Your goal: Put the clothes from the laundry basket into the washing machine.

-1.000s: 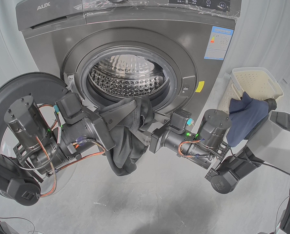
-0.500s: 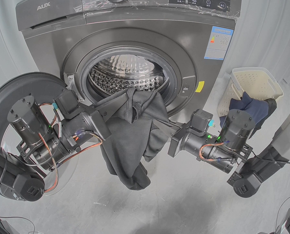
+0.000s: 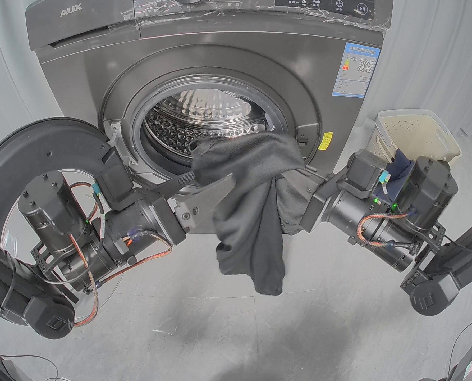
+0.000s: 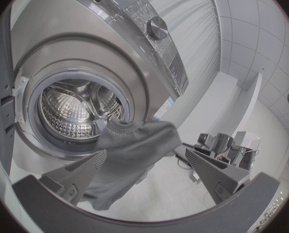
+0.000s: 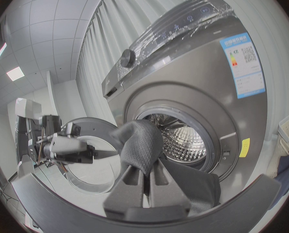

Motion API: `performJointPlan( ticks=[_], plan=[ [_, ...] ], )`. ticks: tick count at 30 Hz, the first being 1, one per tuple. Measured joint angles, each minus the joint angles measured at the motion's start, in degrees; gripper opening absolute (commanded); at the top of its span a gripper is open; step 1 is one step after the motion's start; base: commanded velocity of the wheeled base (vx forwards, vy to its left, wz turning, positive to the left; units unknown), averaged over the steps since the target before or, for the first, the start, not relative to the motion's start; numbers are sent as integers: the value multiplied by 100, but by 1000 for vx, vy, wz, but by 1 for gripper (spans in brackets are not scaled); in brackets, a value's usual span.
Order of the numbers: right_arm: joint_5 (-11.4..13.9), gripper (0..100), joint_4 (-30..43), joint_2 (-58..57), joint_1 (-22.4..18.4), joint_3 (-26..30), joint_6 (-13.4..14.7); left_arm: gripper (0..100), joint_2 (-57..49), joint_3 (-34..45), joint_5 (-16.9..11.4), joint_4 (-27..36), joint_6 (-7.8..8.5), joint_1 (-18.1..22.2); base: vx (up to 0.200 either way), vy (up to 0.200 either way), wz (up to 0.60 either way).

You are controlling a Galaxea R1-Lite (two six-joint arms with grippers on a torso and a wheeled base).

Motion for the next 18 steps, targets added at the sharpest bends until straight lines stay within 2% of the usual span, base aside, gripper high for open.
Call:
performJointPlan(
  ticks=[9, 18],
  plan=[
    [7, 0, 13, -444, -11, 311, 0, 100, 105, 249, 11, 13, -22, 255, 0, 0, 0],
    [0, 0, 0, -583, -9, 551, 22, 100, 429, 401, -56, -211, 37, 393, 0, 0, 0]
  ],
)
